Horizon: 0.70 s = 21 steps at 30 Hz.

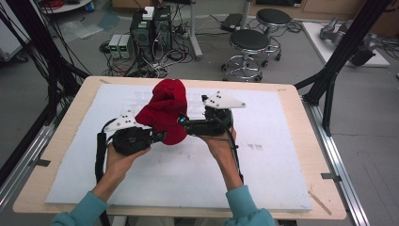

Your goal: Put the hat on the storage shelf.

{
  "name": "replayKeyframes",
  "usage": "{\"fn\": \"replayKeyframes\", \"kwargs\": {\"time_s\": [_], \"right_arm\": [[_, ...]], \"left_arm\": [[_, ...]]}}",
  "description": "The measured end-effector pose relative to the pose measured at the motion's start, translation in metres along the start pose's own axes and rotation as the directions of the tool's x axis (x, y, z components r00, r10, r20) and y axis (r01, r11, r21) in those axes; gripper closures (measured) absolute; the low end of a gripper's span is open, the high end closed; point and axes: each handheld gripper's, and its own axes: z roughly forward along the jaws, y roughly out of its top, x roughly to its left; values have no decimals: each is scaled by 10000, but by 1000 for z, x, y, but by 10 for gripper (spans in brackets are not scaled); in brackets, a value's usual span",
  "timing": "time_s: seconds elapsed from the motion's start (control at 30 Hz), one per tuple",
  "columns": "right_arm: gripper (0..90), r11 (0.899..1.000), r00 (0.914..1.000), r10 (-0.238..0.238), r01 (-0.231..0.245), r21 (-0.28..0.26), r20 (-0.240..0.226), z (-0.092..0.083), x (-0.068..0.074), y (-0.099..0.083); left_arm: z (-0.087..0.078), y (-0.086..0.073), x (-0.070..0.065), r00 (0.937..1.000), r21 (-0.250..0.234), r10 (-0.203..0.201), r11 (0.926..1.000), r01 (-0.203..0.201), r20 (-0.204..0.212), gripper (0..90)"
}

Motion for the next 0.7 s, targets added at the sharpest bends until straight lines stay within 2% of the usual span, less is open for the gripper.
{"fn": "replayKeyframes", "kwargs": {"time_s": [0.03,0.1,0.3,0.37,0.47,0.53,0.7], "right_arm": [[3,10000,9999,43,-42,-35,121,-1,-1,0],[3,9999,9999,100,-100,-24,75,-5,-4,-2],[3,9990,9986,61,-83,430,523,-23,-16,-11],[3,9981,9970,85,-131,598,768,-31,-21,-18],[3,9967,9941,213,-294,758,1063,-46,-29,-29],[3,9967,9911,86,-192,786,1330,-55,-33,-35],[3,9962,9841,312,-449,749,1748,-76,-42,-51]], "left_arm": [[-2,1,1,10000,16,29,10000,-29,-76,854],[-6,3,5,9997,-58,30,10000,-32,-234,854],[-20,15,17,9960,-305,155,9994,-182,-876,854],[-22,20,21,9925,-310,347,9988,-386,-1169,854],[-24,26,27,9894,-139,489,9986,-513,-1367,854],[-24,30,30,9860,-171,518,9983,-552,-1583,854],[-25,41,42,9729,-200,690,9970,-752,-2205,854]]}}
